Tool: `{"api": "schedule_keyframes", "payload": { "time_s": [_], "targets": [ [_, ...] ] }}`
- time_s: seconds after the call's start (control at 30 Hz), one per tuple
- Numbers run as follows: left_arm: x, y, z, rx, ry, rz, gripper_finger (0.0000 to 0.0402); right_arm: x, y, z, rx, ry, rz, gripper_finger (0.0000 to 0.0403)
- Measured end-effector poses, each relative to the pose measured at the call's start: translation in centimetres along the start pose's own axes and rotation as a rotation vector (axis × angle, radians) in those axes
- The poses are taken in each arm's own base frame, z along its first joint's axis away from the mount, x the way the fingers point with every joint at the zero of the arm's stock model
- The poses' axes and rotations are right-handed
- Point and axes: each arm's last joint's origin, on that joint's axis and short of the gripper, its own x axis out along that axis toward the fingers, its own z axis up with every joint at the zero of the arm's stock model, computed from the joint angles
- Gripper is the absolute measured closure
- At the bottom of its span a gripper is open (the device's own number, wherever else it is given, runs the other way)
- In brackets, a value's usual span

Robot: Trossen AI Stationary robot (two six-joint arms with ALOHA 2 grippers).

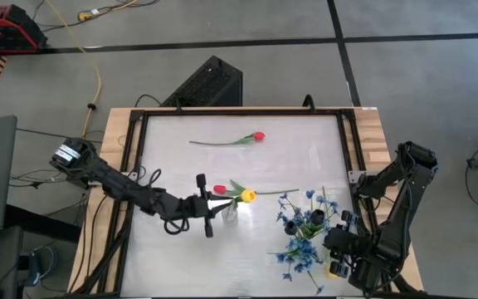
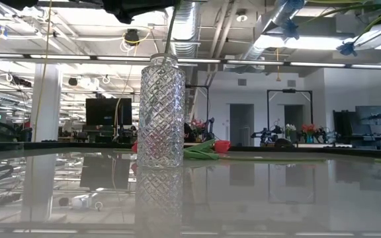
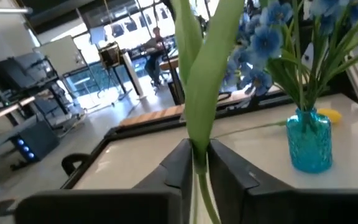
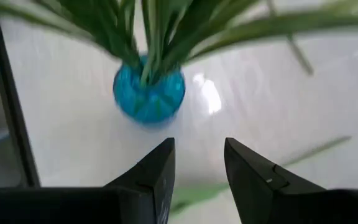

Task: Sort flowers into vase by color
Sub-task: Put the left yellow flower into transparent vase, then put the yellow flower into the transparent vase

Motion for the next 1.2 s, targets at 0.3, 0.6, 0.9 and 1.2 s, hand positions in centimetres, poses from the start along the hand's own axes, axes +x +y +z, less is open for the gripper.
{"api": "schedule_keyframes", "payload": {
  "time_s": [0.3,0.6,0.9,1.2],
  "targets": [
    [-1.0,0.3,0.0,-0.033,0.094,-0.039,0.0281,1.5,-0.7,-1.6,-0.166,0.186,-0.032,0.024],
    [-3.6,2.5,1.5,-0.17,0.187,-0.124,0.0249,5.1,-2.0,-3.6,-0.583,0.389,0.012,0.0239],
    [-4.8,3.4,1.5,-0.239,0.269,-0.151,0.0248,6.8,-2.5,-4.1,-1.139,0.406,0.127,0.0239],
    [-4.7,3.2,1.2,-0.245,0.289,-0.15,0.0248,8.9,-4.0,-4.2,-1.347,0.46,0.132,0.0239]
  ]
}}
